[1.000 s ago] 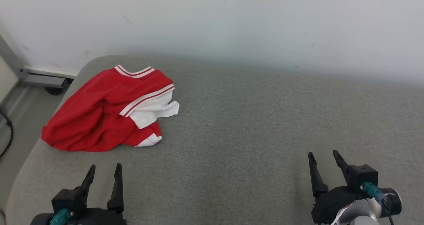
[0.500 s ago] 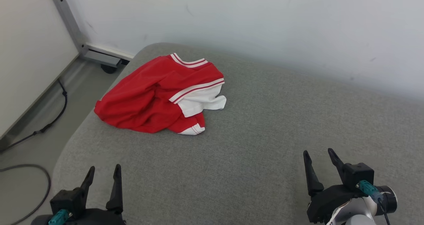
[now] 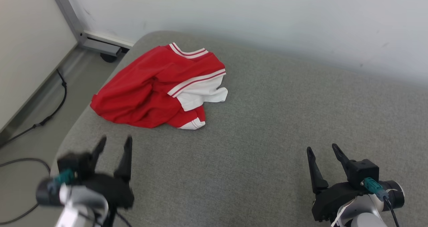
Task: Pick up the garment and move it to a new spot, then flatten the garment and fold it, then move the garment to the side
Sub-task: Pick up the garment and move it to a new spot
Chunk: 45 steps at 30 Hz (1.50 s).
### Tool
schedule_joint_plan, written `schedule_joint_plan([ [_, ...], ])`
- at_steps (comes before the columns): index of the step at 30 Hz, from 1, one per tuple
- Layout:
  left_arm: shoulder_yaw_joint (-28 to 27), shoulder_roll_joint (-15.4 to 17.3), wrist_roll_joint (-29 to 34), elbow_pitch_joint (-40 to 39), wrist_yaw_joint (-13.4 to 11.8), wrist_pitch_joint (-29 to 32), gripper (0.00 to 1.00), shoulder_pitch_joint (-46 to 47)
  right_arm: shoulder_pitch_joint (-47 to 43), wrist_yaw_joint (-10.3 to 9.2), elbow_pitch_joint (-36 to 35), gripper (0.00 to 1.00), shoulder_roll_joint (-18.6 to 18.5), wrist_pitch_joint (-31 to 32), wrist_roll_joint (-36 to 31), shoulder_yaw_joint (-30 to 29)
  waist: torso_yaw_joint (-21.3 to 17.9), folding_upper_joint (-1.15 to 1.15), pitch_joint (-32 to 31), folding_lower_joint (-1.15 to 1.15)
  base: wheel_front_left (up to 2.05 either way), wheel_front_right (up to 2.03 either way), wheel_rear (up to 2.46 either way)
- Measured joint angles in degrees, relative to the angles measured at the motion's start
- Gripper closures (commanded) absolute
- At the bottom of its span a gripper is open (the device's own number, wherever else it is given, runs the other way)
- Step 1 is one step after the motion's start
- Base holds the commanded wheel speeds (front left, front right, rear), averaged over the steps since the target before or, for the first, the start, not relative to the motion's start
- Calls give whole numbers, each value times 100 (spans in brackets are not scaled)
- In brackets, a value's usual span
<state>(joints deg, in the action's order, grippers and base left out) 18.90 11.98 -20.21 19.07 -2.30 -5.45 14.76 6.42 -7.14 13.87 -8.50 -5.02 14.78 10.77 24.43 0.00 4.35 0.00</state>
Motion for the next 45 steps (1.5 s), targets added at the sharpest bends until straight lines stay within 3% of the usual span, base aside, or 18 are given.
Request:
schedule_joint_plan([
  [6, -112, 183, 9, 426, 82, 525, 0, 1076, 7, 0, -347, 0, -60, 156, -182, 125, -138, 0, 258, 0, 0, 0, 0],
  [17, -269, 731, 124, 1000, 130, 1260, 0, 1922, 16, 0, -1025, 0, -244, 409, -323, 185, -800, 0, 810, 0, 0, 0, 0],
  [25, -371, 951, 160, 1415, 21, 1660, 0, 2262, 174, 0, -1248, 0, -301, 548, -320, 59, -1343, 0, 1288, 0, 0, 0, 0],
  [33, -367, 1026, 520, 1785, -258, 1795, 0, 2789, 264, 0, -1304, 0, -331, 573, -313, -47, -1698, 1, 1705, 1, 0, 0, 0],
  [34, -372, 1055, 563, 1887, -282, 1837, 6, 2815, 264, 0, -1305, 0, -326, 604, -312, -46, -1748, 0, 1764, 1, 0, 0, 0],
  [36, -371, 1054, 577, 1964, -326, 1860, 93, 2815, 265, 0, -1305, 0, -326, 610, -312, -51, -1783, 1, 1802, 1, 0, 0, 0],
  [37, -368, 1048, 586, 1996, -325, 1860, 100, 2820, 265, 0, -1305, 0, -326, 611, -312, -53, -1794, 1, 1813, 0, 0, 0, 0],
  [45, -331, 848, 742, 2116, -380, 1741, 100, 3036, 268, 0, -1183, 0, -269, 611, -240, -56, -1768, 0, 1703, 0, 0, 0, 0],
])
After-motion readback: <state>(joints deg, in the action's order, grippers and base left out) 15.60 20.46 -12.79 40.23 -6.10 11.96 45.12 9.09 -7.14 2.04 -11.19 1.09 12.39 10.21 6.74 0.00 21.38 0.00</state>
